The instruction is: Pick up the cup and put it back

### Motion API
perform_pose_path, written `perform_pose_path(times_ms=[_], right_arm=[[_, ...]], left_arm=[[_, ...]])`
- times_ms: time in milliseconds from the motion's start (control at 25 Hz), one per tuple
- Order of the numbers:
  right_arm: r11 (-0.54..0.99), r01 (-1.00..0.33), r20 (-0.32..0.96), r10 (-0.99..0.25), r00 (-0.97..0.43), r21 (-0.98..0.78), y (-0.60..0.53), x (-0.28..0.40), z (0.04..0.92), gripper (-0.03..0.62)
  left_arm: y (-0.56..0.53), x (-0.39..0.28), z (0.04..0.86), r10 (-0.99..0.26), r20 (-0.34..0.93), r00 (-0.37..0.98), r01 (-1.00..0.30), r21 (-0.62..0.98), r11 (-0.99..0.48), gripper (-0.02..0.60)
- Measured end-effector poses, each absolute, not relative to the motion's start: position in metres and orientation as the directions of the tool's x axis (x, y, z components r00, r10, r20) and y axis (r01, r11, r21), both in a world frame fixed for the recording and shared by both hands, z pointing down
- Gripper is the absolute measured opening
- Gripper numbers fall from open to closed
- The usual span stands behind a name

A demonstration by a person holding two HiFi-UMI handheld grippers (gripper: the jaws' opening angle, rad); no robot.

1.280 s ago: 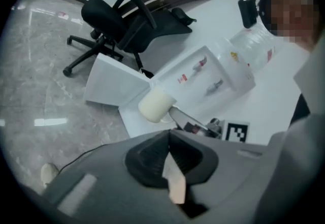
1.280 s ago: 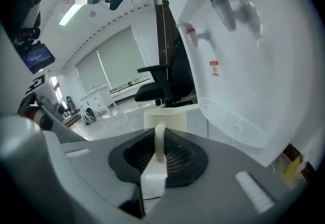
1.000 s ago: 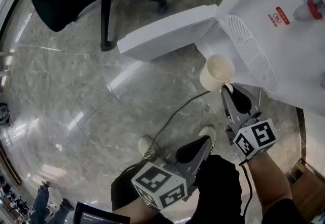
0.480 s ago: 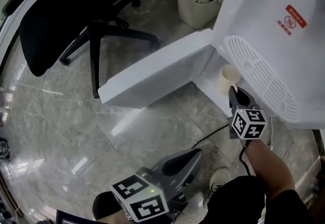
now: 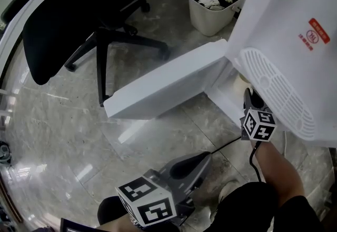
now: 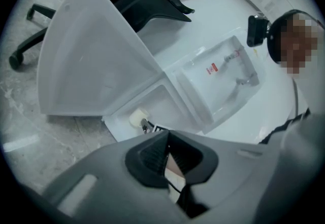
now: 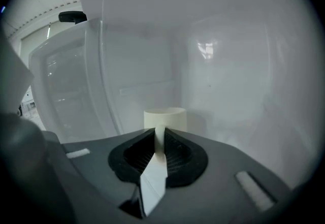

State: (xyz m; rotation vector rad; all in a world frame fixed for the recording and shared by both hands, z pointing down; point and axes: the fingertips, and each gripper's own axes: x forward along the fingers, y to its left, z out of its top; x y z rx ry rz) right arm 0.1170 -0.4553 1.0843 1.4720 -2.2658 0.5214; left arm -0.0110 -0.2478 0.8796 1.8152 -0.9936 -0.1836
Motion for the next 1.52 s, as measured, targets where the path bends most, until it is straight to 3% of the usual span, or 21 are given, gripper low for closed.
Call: perform_pose_path(times_ms=[400,480,640,760,1000,1120,1200,1320,1520], right_arm=[[0.361,-0.93,0.508,-0.791,-0.34,-0.061,-0.448,0.122,1.094,0.055],[0.341,-0.937,0.519,-0.79,-0.326,-0.07,-0.445,0.126,1.097,0.122],[0.334,-0.937,0.533,-0.778,-0.333,-0.099,-0.437,0.128,1.102,0.147],[0.341,-0.934,0.532,-0.774,-0.344,-0.108,-0.434,0.124,1.101,0.23],[0.327,-0.937,0.497,-0.796,-0.345,-0.126,-0.427,0.123,1.079,0.252],[0.352,-0.922,0.464,-0.798,-0.385,-0.16,-0.417,0.122,1.055,0.246],[0.438,-0.884,0.447,-0.767,-0.461,-0.161,-0.404,0.111,1.035,0.119],[0.597,-0.792,0.477,-0.662,-0.578,-0.13,-0.367,0.094,0.997,0.021],[0.682,-0.706,0.559,-0.515,-0.65,-0.192,-0.286,0.087,0.879,0.009]], left_arm=[[-0.248,-0.016,0.893,-0.695,0.335,0.636,-0.576,0.806,-0.138,0.003],[-0.248,-0.015,0.892,-0.693,0.331,0.64,-0.573,0.807,-0.144,0.003],[-0.248,-0.013,0.892,-0.684,0.327,0.652,-0.566,0.81,-0.153,0.003],[-0.247,-0.014,0.893,-0.681,0.325,0.656,-0.561,0.814,-0.152,0.003],[-0.247,-0.015,0.888,-0.678,0.306,0.668,-0.543,0.824,-0.163,0.003],[-0.247,-0.016,0.886,-0.682,0.292,0.67,-0.531,0.831,-0.165,0.003],[-0.247,-0.02,0.881,-0.707,0.28,0.649,-0.51,0.85,-0.132,0.003],[-0.24,-0.018,0.853,-0.752,0.269,0.602,-0.459,0.887,-0.05,0.003],[-0.194,0.038,0.793,-0.75,0.238,0.617,-0.514,0.844,-0.155,0.003]])
